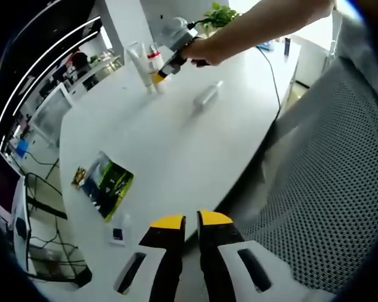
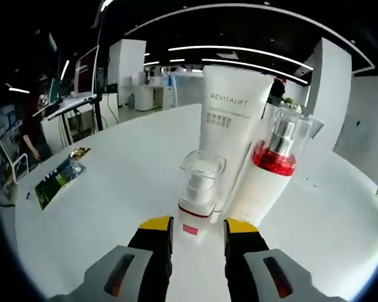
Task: Arrange the skincare products in the storage area until every visible bottle or jar stands upright without overlapping.
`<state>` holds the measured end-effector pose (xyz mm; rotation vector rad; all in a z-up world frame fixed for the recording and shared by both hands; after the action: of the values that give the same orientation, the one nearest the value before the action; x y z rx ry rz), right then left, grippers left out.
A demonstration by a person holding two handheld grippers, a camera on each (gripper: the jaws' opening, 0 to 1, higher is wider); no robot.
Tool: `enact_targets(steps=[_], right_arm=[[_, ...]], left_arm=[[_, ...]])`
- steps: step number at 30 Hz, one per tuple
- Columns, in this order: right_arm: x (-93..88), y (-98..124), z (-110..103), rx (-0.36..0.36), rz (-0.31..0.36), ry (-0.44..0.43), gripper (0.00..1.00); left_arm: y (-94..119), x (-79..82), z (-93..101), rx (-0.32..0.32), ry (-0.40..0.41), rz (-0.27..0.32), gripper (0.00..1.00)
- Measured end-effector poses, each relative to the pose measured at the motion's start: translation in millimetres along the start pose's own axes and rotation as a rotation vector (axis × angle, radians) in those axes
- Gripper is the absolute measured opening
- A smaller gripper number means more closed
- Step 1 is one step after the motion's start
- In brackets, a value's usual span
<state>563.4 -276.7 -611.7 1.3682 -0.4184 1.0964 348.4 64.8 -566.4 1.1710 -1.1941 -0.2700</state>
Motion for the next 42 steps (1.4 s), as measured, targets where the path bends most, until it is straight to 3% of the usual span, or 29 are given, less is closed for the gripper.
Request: enact_targets(steps=[12,15,20,30,42], right_arm=[[-4.6,-0.6,-2.8,0.055,-0.021,-0.001,0.2],[-10.8,0.0,-1.8,0.044,-0.077,0.046,0.17],[-8.8,-0.8,2.4,0.039,-0.057,0.011,0.16],[4.1,-6.4,4.7,0.039,-0.039,0.023,0.11],[2.7,-6.4,9.3,0.042,-0.05,0.038,0.11]], left_arm=[[0.2,-0.4,-0.3,0.003,-0.001,-0.008,0.06],[0.1,-0.5,-0.5,0.004,-0.001,-0.01,0.05],[-0.2,-0.8,-0.3,0.003,-0.002,-0.013,0.05],[-0.3,-0.9,-0.4,0.004,-0.001,-0.015,0.05],[-0.3,-1.2,-1.1,0.009,-0.001,-0.018,0.04]])
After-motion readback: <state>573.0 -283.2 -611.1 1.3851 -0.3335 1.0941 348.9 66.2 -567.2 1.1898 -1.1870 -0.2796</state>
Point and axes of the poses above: the point that each gripper's makers call its tool centre point, and the gripper's own axes: y roughly backward along the fingers, z roughly to its right, x roughly out of its top, the point moved 10 cm from there along y, roughly backward along the fingers, and after that the axes turned 8 degrees about y, right-handed, at the moved point
